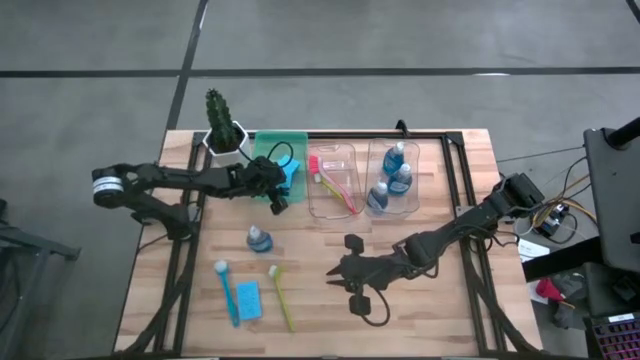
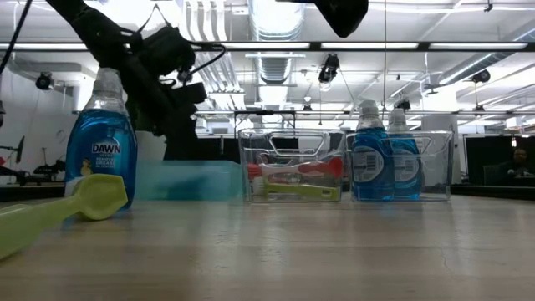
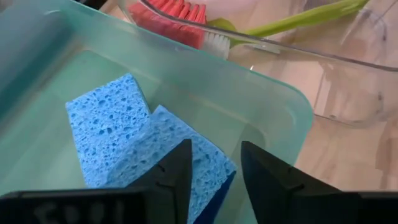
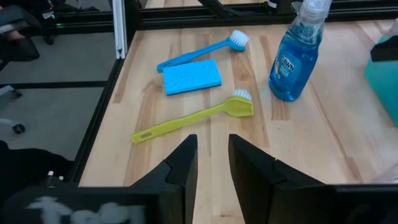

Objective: Pick & Place Kitchen Sink Supplies
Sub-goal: Put the blue sponge into the green bin

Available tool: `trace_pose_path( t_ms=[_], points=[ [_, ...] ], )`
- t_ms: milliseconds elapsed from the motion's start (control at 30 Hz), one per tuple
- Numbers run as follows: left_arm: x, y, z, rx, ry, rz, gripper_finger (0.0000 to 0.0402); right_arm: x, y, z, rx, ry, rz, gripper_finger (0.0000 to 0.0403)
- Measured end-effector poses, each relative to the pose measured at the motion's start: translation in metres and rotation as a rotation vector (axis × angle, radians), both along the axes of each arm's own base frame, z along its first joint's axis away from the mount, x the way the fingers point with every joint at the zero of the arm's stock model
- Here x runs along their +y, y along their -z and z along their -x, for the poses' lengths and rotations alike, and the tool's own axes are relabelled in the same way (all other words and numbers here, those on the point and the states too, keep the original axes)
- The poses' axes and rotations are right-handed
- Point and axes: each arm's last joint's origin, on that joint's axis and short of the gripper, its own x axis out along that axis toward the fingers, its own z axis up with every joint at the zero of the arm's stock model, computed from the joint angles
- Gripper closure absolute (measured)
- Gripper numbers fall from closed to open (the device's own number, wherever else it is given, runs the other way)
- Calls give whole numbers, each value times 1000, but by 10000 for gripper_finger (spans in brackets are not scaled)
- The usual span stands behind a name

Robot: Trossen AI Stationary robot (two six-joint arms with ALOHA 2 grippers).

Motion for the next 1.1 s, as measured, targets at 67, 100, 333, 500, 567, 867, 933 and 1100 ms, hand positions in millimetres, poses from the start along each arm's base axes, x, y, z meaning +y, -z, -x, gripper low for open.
trace_pose_path(
  t_ms=[67,100,333,500,567,867,933,1100],
  points=[
    [-2,-4,3,0,3,-1,260,0,1,0,2,0,1,313],
    [-2,-7,5,-2,6,-3,255,0,1,0,2,0,1,312],
    [-15,-42,22,-82,70,-3,250,0,2,1,6,0,3,320],
    [-33,-67,36,-188,152,-32,250,0,2,1,6,1,4,331],
    [-41,-74,42,-220,187,-40,250,0,2,1,4,1,3,334],
    [-91,-89,63,-265,465,-27,250,0,3,1,5,1,3,338],
    [-105,-93,65,-297,534,-26,250,0,3,1,5,1,4,335],
    [-139,-100,74,-338,650,-2,252,0,3,1,5,0,6,326]
  ],
)
